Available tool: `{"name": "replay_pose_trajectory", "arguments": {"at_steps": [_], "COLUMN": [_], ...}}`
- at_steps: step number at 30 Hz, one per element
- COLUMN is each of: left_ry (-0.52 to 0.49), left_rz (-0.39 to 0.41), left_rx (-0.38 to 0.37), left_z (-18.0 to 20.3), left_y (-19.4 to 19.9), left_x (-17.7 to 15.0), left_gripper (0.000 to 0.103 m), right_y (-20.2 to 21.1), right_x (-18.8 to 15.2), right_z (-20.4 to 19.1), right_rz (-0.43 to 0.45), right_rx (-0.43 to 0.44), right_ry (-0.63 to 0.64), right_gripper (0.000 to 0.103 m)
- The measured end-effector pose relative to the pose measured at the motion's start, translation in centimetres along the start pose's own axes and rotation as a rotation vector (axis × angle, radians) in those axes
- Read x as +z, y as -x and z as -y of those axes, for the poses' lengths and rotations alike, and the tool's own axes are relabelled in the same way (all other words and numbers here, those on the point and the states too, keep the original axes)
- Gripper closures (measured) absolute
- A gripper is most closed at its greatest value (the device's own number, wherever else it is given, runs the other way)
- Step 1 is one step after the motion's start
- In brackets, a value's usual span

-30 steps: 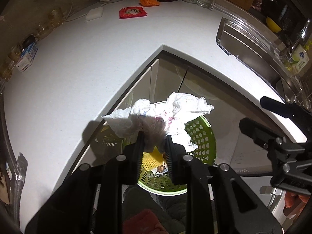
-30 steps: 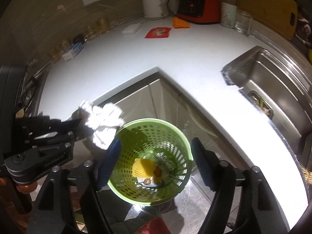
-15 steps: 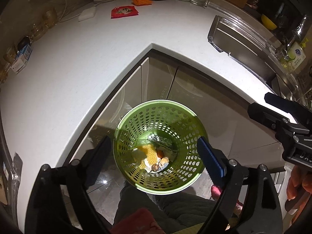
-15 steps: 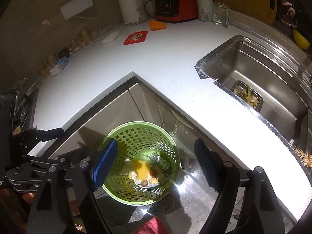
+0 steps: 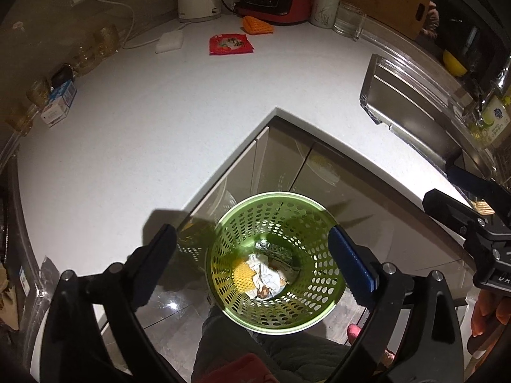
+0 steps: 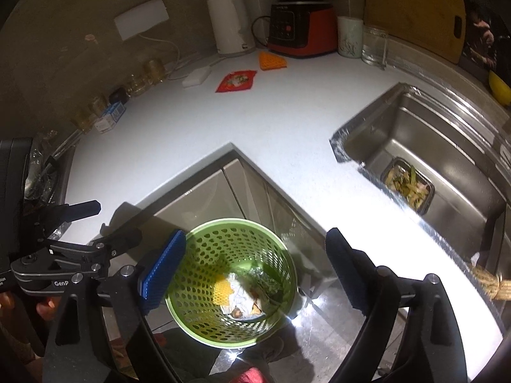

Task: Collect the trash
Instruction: 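Grasp the white sponge block with the left gripper while the right grasps the red snack packet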

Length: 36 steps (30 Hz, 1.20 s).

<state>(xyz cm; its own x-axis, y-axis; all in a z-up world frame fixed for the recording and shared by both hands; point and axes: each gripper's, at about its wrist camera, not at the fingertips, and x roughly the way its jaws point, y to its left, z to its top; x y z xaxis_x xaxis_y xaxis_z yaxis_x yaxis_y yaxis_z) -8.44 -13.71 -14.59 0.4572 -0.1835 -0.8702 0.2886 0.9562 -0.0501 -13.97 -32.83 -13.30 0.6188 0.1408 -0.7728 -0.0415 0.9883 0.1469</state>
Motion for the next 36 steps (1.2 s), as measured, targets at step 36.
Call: {"name": "replay_pose_trajectory", "arguments": {"at_steps": [36], "left_ry": [0.112], "left_rz": [0.073], "left_rx": [0.02], "left_z": [-17.9], "left_y": [-19.0], "left_x": [30.3], "left_gripper": [0.008], "right_y": [-23.5], "right_x": [23.5], "right_z": [-6.1], "right_rz": [0.014], "right_rx": [-0.09], "right_ry": [-0.074], "right_gripper": [0.002]}}
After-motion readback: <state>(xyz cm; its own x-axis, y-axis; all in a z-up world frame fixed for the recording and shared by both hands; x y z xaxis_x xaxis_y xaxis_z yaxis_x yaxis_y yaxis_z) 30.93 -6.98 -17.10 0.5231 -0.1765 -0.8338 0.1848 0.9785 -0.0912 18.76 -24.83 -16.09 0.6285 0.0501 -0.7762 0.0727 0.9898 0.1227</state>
